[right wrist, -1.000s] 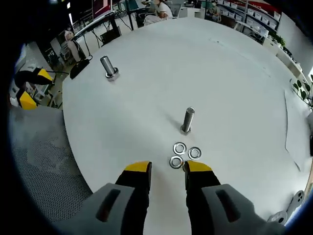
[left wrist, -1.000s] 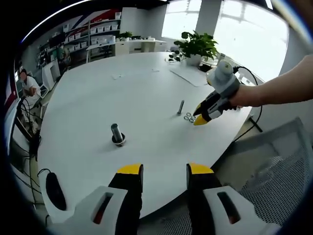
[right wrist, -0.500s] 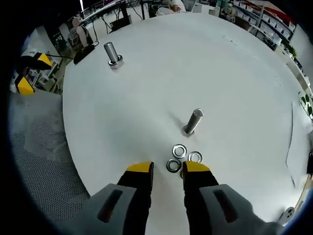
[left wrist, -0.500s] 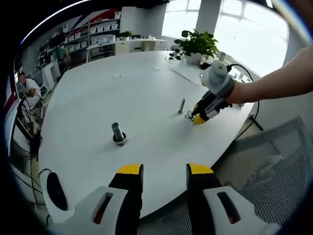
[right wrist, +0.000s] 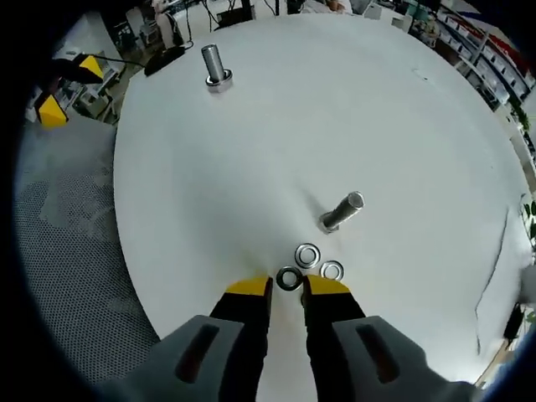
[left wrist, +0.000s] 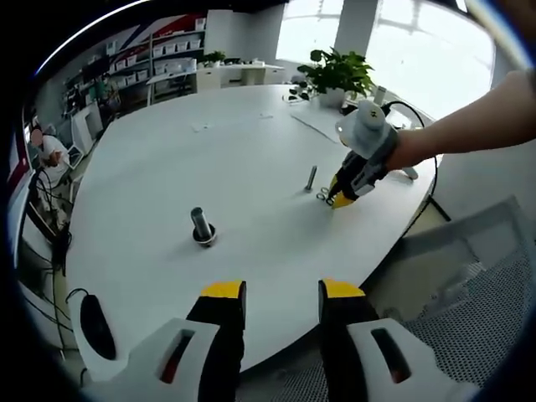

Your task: Place the washer onto the threaded stud by aligning its center hole with the stud, sliding it down to the base, and recovering from edge contact or off-axis alignment until the washer reaches the visible bottom stop.

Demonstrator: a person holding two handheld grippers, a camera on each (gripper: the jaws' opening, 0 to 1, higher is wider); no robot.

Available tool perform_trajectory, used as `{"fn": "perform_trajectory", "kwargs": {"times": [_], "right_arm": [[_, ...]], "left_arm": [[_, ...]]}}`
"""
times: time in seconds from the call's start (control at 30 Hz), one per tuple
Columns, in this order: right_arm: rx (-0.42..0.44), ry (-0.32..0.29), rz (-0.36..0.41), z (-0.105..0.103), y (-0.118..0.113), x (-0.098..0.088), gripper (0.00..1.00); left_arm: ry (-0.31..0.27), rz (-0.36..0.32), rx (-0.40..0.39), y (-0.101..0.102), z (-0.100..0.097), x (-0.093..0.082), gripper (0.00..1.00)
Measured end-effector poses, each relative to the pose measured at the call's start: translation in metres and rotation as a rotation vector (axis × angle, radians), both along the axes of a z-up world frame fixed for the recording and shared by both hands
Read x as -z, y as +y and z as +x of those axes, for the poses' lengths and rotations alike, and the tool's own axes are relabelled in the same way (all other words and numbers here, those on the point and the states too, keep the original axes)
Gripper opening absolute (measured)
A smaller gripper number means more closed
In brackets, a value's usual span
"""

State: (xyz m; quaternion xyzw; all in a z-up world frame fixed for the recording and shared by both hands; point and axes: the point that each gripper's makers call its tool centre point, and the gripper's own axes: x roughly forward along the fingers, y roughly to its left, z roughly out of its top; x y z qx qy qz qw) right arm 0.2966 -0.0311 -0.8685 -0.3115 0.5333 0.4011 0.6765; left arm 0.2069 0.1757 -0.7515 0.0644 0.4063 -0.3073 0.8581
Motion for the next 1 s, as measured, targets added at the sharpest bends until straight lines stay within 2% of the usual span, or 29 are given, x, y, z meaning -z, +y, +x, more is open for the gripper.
{"fn": "perform_trajectory", "kwargs": {"times": [0.17, 0.47, 0.57, 0.73, 0.8, 0.87, 1.0], "right_arm": [[-0.056, 0.018, -0.074, -0.0004, 0.0030, 0.0006, 0.17], [-0.082, 0.012, -0.085, -0.0001, 0.0033, -0.0001, 0.16], [-0.114, 0.001, -0.108, -0.0013, 0.0047, 0.0007, 0.16], [-0.098, -0.003, -0.123, -0.0022, 0.0046, -0.0001, 0.16], [-0.122, -0.018, -0.149, -0.0035, 0.0058, 0.0027, 0.15], [-0.179, -0.062, -0.182, -0.0035, 0.0075, 0.0014, 0.15], [-0.117, -0.041, -0.158, -0.0036, 0.0058, 0.0006, 0.15]], "left_arm": [[0.004, 0.003, 0.001, 0.0000, -0.0012, 0.0009, 0.33], [0.007, 0.008, 0.002, 0.0003, -0.0017, 0.0020, 0.33], [0.007, 0.010, 0.001, 0.0009, -0.0019, 0.0020, 0.32], [0.008, 0.009, 0.004, -0.0001, -0.0020, 0.0024, 0.32], [0.012, 0.014, 0.008, 0.0003, -0.0027, 0.0033, 0.32], [0.011, 0.015, 0.006, 0.0006, -0.0027, 0.0033, 0.32], [0.015, 0.018, 0.011, 0.0001, -0.0028, 0.0045, 0.32]]}}
